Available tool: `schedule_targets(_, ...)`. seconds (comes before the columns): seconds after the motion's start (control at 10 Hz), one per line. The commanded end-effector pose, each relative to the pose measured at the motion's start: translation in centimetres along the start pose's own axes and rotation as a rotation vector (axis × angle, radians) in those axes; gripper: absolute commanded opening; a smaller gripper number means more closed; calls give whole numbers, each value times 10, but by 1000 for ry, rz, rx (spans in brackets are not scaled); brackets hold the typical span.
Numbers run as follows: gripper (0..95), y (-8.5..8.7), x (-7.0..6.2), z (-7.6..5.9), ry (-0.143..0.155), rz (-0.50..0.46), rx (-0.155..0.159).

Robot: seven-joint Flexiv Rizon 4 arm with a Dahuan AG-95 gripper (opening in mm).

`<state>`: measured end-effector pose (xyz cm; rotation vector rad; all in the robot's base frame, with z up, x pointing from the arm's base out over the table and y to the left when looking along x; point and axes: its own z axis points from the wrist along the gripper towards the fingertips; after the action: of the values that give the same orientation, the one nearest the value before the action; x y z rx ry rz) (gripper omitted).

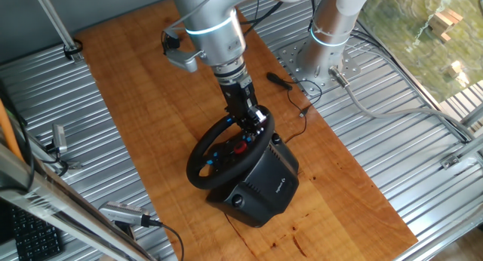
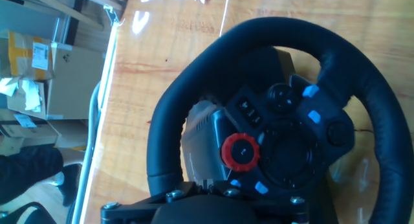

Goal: Rotate the steering wheel 90 degrees counterclockwise

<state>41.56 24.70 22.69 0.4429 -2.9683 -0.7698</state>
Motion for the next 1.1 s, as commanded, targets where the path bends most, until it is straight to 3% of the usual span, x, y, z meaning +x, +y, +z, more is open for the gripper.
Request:
schedule_targets(0.1, 0, 1, 2, 0, 7, -3, -3)
schedule_targets(1.1, 0, -2, 7, 0, 41, -20, -22)
